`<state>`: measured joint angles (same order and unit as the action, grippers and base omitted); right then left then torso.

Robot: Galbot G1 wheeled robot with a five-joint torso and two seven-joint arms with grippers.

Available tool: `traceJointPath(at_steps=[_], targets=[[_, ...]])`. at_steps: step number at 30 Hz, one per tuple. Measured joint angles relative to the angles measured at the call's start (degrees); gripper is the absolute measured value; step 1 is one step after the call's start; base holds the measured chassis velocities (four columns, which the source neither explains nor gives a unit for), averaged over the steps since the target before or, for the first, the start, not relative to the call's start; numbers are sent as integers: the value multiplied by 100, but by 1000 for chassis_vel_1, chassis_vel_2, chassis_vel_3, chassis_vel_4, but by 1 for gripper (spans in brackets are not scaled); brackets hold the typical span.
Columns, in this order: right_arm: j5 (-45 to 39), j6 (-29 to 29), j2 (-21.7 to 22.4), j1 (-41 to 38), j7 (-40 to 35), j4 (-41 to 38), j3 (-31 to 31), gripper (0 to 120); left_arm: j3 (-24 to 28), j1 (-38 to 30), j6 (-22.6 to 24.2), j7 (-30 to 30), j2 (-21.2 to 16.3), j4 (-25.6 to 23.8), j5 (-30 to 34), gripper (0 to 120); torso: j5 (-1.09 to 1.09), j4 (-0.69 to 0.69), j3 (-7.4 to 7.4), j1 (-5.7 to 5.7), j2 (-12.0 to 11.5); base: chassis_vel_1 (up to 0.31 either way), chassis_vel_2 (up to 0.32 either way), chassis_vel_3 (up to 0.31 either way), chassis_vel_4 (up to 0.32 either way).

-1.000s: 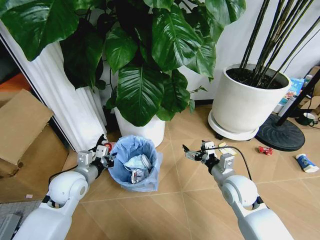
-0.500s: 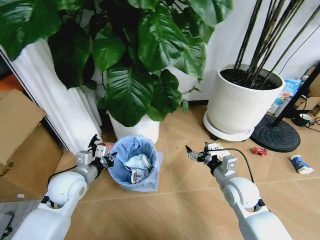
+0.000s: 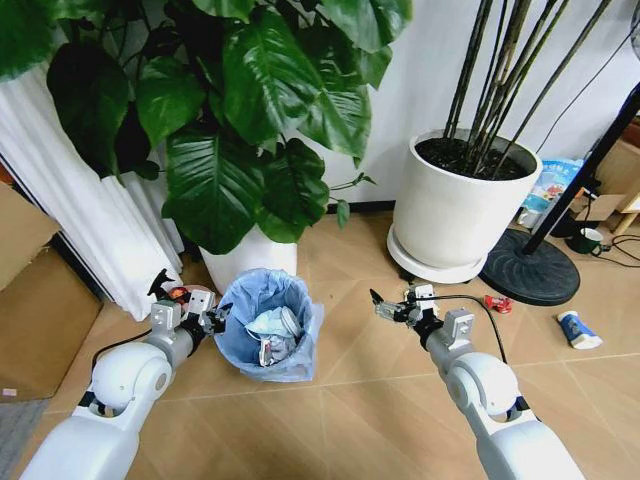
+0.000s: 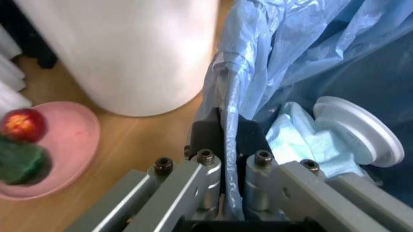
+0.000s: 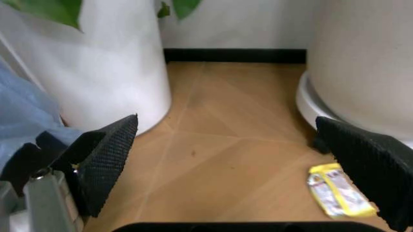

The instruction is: Pick up the trash bin and place the garbage on the floor into it.

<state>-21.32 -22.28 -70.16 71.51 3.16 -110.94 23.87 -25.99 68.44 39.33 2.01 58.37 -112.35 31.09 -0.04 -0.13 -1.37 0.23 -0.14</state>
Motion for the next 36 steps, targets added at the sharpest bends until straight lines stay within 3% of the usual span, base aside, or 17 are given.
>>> traceJointPath(at_steps=[28, 36], targets=[[24, 6, -33, 1, -22, 118, 16, 100, 8, -40, -20, 28, 13, 113, 20, 0, -1, -1, 0, -1, 0, -180, -182, 178, 180], [140, 163, -86, 4, -168, 221, 11, 100, 9, -27, -35, 50, 17, 128, 23, 0, -3, 0, 0, -1, 0, -48, -39, 36, 34]])
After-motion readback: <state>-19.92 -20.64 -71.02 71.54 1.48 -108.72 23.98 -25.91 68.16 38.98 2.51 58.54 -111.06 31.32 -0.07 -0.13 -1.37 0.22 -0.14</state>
